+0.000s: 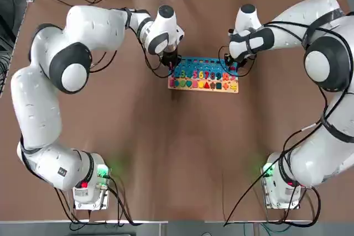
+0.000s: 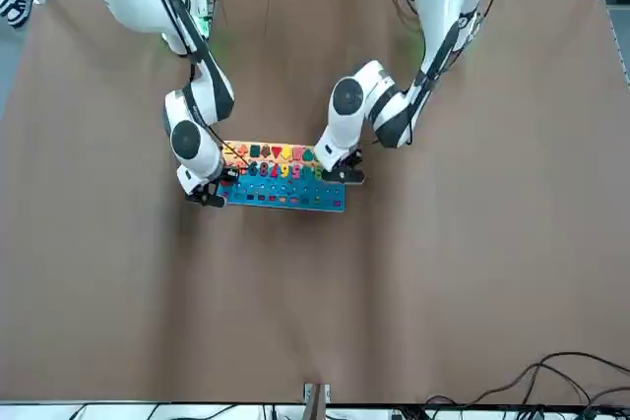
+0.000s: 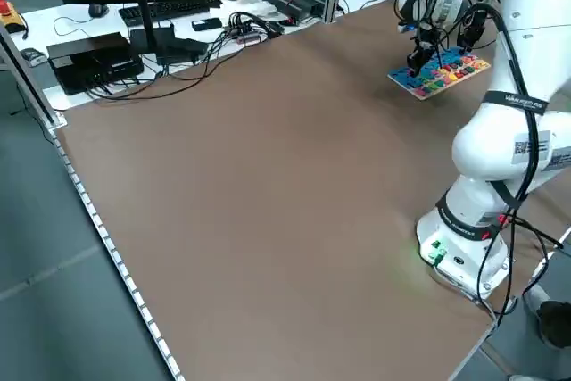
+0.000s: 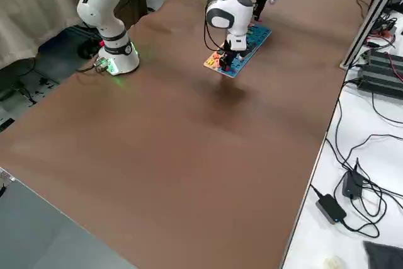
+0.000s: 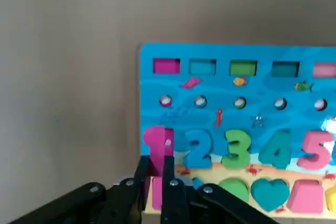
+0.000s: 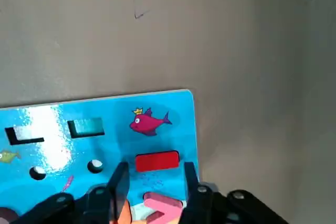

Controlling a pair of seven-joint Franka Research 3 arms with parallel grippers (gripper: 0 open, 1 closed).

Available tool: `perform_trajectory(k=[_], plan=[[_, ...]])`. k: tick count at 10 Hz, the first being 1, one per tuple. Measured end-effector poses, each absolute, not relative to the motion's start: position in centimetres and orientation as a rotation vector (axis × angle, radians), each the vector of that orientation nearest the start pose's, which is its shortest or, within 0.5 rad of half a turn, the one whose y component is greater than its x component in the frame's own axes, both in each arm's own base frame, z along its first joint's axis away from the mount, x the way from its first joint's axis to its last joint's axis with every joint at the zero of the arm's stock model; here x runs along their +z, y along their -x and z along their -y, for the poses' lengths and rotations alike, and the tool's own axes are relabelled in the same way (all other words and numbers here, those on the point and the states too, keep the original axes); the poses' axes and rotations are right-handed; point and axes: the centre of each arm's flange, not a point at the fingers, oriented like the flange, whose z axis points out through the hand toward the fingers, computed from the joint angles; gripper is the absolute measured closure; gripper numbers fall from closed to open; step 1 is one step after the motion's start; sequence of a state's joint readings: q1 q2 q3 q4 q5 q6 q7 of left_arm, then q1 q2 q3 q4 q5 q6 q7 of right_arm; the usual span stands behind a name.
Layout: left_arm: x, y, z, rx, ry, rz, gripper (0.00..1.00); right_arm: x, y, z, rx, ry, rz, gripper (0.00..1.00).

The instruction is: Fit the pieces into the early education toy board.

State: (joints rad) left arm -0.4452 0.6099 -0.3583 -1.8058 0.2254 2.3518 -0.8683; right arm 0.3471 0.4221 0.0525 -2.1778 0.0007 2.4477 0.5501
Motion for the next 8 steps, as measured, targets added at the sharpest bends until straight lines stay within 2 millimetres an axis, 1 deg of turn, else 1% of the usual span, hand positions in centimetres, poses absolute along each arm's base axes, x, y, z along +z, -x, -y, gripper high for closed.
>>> perform_trajectory(k=[1,3,4,5,6,8], plan=[[21.4,-46.5,45.6,0.085,3.157,-0.064,0.87,18.2,-50.1,-21.2,0.231,3.173,-0.245,0.47],[20.1,-45.7,46.1,0.116,3.147,-0.086,0.87,18.5,-50.1,-21.2,0.251,3.178,-0.245,0.47],[19.7,-45.5,46.2,0.129,3.139,-0.096,0.87,19.2,-50.3,-21.3,0.257,3.180,-0.245,0.46],[19.5,-45.3,46.2,0.144,3.128,-0.105,0.87,20.6,-50.8,-21.5,0.264,3.183,-0.244,0.44],[19.4,-45.2,46.1,0.152,3.121,-0.116,0.87,22.9,-51.4,-21.7,0.284,3.189,-0.244,0.44],[19.3,-45.2,46.0,0.163,3.112,-0.129,0.87,28.9,-53.3,-21.9,0.323,3.200,-0.266,0.34]])
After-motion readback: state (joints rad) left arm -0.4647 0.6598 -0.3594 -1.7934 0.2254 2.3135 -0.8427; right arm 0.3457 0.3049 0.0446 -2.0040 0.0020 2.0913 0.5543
